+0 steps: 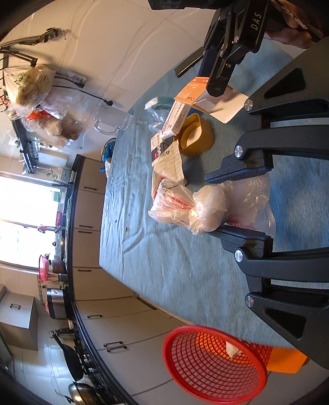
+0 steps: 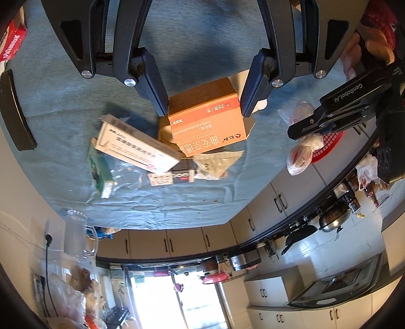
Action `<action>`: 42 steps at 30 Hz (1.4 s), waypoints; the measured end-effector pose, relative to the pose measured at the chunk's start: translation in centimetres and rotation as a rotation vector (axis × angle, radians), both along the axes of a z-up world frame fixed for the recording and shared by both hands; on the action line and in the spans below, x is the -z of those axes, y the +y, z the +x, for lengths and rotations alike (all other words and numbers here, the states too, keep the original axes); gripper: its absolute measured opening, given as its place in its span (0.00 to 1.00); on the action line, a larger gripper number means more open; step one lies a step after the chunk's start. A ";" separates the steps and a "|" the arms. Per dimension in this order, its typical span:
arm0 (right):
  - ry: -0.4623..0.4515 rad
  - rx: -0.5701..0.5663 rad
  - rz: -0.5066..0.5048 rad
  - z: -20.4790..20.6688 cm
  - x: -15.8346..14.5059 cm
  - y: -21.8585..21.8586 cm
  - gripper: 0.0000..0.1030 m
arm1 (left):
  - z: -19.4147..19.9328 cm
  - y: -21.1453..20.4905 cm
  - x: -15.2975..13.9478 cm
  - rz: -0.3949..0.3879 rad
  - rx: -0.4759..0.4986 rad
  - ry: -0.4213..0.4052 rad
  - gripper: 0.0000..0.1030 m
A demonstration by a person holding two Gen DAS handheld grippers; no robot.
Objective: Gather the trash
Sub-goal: 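Carry the plastic bag to the red basket with the left tool, then drop the plastic bag while the right tool drops the orange box into the basket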
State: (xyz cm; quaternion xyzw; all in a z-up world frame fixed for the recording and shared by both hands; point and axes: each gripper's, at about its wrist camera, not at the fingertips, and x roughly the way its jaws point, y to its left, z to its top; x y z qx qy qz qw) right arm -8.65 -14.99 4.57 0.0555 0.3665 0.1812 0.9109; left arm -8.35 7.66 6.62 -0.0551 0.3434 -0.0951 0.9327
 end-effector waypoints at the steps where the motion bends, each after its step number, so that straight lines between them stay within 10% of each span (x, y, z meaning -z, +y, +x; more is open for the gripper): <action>1: -0.002 -0.009 -0.004 0.0 -0.1 0.5 0.61 | -0.2 0.5 -0.1 -0.003 -0.009 -0.003 0.31; 42: 0.082 -0.390 0.000 7.6 -0.7 26.6 0.62 | -2.3 24.0 2.3 -0.112 -0.429 0.023 0.31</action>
